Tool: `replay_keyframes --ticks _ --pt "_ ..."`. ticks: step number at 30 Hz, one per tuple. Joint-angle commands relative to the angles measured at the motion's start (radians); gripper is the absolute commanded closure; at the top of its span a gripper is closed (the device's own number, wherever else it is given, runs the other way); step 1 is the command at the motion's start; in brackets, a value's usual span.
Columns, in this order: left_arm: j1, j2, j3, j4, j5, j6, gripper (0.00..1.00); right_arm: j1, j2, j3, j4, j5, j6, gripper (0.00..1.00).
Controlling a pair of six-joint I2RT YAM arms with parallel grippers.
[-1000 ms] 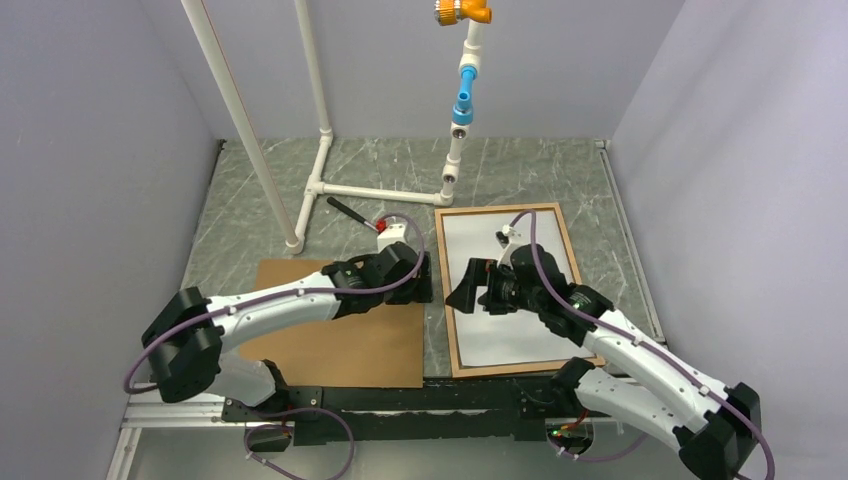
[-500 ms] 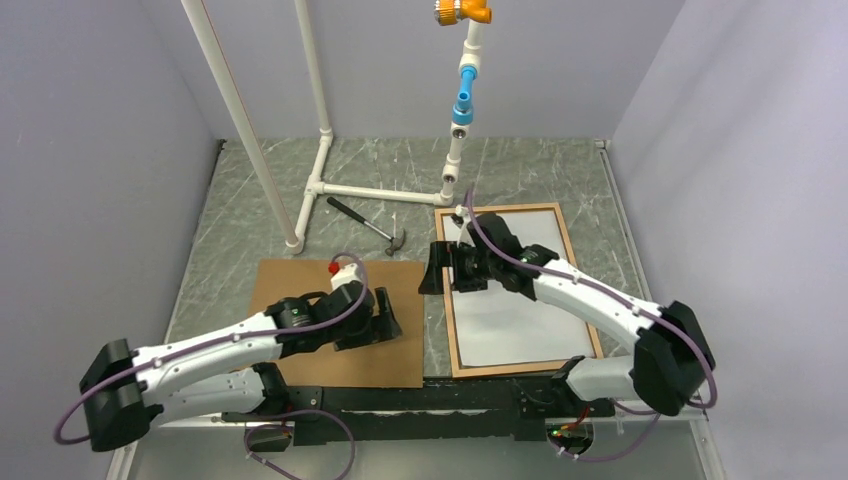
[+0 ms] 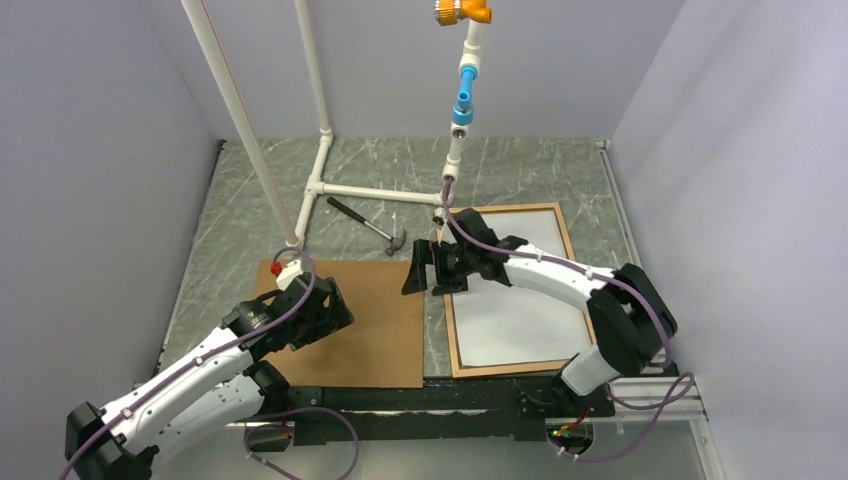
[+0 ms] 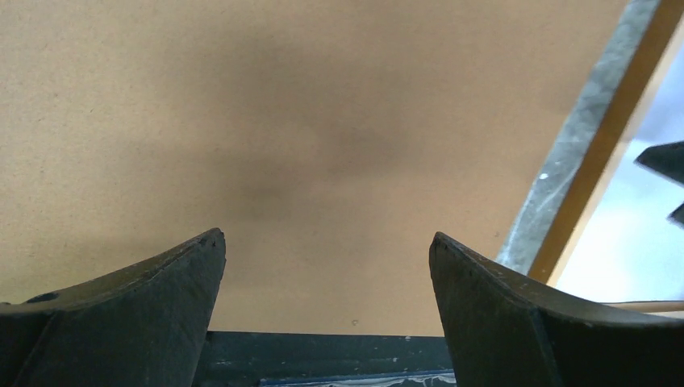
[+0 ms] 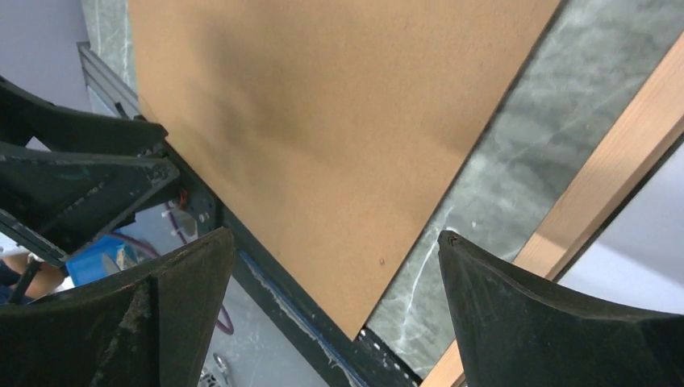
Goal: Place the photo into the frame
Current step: Move the photo frame item to the center of the board.
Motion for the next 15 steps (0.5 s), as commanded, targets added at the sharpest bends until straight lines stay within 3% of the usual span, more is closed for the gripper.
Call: replay_keyframes --ticks 1,7,15 --pt "0.075 -0.027 -0.060 0.026 0.121 0.076 0.01 -0.002 0.096 0.132 -0.009 0.018 -0.056 0.01" --pt "0.111 -0.026 -0.091 0.008 0.150 0.085 0.01 -0.003 0.229 0.262 -0.102 0.060 -0.089 0.02" --pt "0.201 0.011 -0.089 -0.048 0.123 0.117 0.01 0.002 0.204 0.243 -0.178 0.159 -0.042 0.02"
